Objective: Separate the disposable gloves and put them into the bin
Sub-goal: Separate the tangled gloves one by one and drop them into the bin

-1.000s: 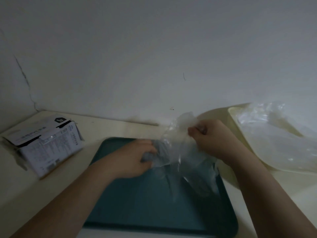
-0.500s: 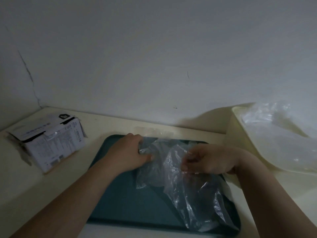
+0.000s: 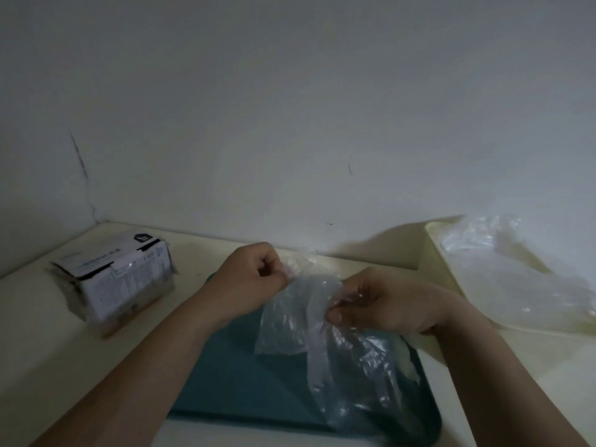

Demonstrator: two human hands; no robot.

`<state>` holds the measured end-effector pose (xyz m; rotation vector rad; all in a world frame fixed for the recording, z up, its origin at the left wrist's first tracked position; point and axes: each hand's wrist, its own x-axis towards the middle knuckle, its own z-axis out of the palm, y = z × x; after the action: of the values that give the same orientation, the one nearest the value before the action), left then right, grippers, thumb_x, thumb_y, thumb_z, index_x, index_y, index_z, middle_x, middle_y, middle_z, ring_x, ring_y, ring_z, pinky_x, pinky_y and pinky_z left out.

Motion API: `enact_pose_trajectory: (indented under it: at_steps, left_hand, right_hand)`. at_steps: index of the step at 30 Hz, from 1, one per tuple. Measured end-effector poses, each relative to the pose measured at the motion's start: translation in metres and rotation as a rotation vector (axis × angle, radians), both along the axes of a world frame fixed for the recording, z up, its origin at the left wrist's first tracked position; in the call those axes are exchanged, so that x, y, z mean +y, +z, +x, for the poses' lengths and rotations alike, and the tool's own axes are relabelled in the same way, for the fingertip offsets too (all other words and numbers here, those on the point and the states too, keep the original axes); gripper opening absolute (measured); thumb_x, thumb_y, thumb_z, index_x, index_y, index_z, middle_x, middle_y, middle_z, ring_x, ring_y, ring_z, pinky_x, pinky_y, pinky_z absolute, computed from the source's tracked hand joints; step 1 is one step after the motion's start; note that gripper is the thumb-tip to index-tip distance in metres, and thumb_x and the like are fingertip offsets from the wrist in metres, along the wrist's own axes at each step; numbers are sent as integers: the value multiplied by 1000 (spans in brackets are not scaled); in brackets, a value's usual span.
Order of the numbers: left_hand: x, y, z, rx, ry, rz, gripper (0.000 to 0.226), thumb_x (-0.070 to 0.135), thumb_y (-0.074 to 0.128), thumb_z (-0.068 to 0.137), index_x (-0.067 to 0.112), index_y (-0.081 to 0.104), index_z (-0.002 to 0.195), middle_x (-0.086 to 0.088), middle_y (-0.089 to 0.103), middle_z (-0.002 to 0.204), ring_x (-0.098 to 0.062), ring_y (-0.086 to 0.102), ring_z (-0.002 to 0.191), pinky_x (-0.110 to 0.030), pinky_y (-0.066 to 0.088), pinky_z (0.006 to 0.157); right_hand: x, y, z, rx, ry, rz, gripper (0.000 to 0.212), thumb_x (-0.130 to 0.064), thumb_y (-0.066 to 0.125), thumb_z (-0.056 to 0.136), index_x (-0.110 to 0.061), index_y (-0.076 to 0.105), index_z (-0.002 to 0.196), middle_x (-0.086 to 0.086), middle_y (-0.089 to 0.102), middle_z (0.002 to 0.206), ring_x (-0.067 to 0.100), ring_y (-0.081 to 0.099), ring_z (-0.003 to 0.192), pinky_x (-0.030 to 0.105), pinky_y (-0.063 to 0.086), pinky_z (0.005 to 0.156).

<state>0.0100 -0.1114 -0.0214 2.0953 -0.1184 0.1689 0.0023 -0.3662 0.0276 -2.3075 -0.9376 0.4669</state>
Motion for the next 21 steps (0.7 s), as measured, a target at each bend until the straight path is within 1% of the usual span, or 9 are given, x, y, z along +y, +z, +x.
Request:
enact_pose_trajectory:
  at_steps: [2,5,8,11,13,15,18,20,21]
  left_hand:
    - [-8,14,-10,2,-48,-217,22,5,76,92,12,58,81,6,74,70,-5,68,65,-17,50,64]
    - [-14,40,-27,44,-144,-513,18,-9,70,91,5,61,98,-14,80,91,-22,75,78,-30,60,69]
    - [-16,51,-36,85,-186,-562,28,0,77,88,10,72,113,-11,79,94,-19,71,76,-26,57,64]
    - [-20,60,-41,116,-221,-475,17,9,81,86,9,80,103,-17,77,93,-22,70,80,-31,55,73]
    - [-22,67,-40,96,-264,-313,10,10,79,90,11,82,100,-12,79,91,-18,71,79,-28,56,73]
    - [-26,79,-44,104,-350,-210,12,14,78,92,14,82,104,-5,81,98,-15,74,87,-26,57,78]
    - [-30,91,-46,105,-410,-166,19,14,84,86,14,83,105,-6,81,103,-22,76,101,-34,61,89]
    - [-32,94,-46,95,-394,-155,21,15,88,82,17,83,103,-12,80,106,-29,74,101,-49,60,95]
    - [-32,94,-46,92,-391,-153,20,17,88,83,18,83,102,-16,78,106,-28,72,94,-51,57,90]
  right_hand:
    - [2,3,-5,-7,-7,127,11,-20,70,99,-20,81,102,-4,77,94,15,73,87,39,59,90]
    - [5,5,-19,-26,-33,294,10,-10,74,95,-11,80,102,4,78,98,22,74,90,40,60,89]
    - [5,4,-36,71,-101,490,14,-1,71,95,-8,79,103,11,76,95,21,69,78,31,58,72]
    - [4,12,-54,77,-201,577,15,-10,63,102,-12,77,107,16,71,87,23,55,61,30,48,54]
    - [5,19,-61,-99,-234,510,14,-23,64,102,-17,77,105,11,71,92,17,64,70,33,55,63]
    - [8,25,-65,-327,-275,342,15,-37,68,98,-27,78,105,-4,66,112,10,64,101,33,55,90]
    - [15,32,-67,-539,-321,96,16,-45,72,93,-38,78,107,-16,43,153,5,30,143,30,27,117]
    - [18,36,-67,-507,-309,127,11,-39,76,91,-33,80,100,-12,56,144,5,46,134,28,37,114]
    - [18,37,-66,-470,-291,185,8,-34,78,90,-28,81,95,-9,68,126,2,60,114,25,48,103]
